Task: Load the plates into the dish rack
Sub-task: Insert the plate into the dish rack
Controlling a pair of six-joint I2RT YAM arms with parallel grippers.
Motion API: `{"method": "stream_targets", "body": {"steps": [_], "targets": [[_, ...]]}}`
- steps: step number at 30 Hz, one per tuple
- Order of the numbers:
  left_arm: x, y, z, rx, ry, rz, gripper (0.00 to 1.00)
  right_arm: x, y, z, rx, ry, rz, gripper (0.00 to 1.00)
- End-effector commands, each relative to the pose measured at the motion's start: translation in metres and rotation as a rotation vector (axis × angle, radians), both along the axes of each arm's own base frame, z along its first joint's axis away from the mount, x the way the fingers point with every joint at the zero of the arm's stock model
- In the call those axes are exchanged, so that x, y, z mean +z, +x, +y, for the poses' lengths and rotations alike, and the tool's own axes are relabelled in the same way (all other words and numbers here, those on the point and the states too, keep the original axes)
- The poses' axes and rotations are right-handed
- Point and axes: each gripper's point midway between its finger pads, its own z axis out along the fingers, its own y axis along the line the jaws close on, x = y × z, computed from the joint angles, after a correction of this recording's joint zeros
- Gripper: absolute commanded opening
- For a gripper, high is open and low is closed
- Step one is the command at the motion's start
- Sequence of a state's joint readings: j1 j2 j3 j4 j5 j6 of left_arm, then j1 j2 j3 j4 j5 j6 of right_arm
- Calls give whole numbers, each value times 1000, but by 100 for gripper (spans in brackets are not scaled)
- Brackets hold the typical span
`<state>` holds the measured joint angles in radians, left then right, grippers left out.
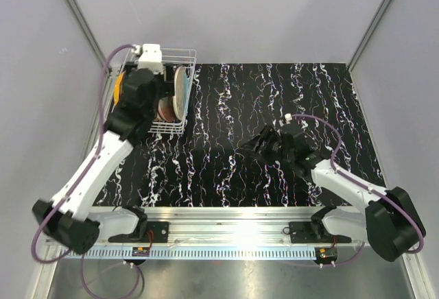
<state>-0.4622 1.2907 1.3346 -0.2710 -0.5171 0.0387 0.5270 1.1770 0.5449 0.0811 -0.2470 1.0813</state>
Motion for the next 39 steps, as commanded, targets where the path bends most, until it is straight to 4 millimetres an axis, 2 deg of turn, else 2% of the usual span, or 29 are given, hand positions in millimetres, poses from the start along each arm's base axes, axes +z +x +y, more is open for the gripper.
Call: {"method": "stream_targets", "body": {"steps": [1,2,3,4,5,6,8,9,10,12,13,16,22,27,29,33,39], "targets": [[8,-35,12,-21,-143,-43,77,39,12,-12,54,-135,-196,70],[17,-51,18,-33,-173,-76,78,42,18,-21,24,-187,-223,70],[13,-59,18,-50,-188,-75,79,47,17,-27,24,-234,-227,71],[-4,-66,21,-49,-176,-53,80,52,17,-33,36,-286,-269,71],[1,-79,29,-45,-184,-81,81,49,17,-45,14,-352,-255,72],[-2,-86,35,-23,-194,-87,82,64,20,-50,15,-385,-304,73],[-10,-105,45,-14,-218,-110,86,66,23,-66,-27,-465,-305,76],[-12,-111,47,-5,-254,-115,86,73,26,-71,-54,-487,-313,78],[-21,-122,50,-9,-269,-119,87,76,26,-77,-72,-507,-316,80],[-35,-130,53,-7,-283,-109,90,77,25,-88,-106,-556,-305,82],[-59,-131,54,4,-269,-76,91,78,25,-92,-122,-568,-306,83],[-80,-142,60,7,-274,-87,93,82,25,-105,-166,-608,-312,83],[-72,-146,63,-1,-271,-139,98,90,26,-122,-234,-659,-335,84],[-72,-156,82,95,-259,-174,99,84,23,-149,-329,-749,-326,84],[-65,-161,88,116,-272,-221,99,81,21,-159,-374,-771,-323,84],[-62,-166,91,122,-275,-251,99,99,16,-158,-403,-696,-387,84],[-60,-165,87,109,-274,-241,99,112,8,-166,-450,-649,-452,85]]}}
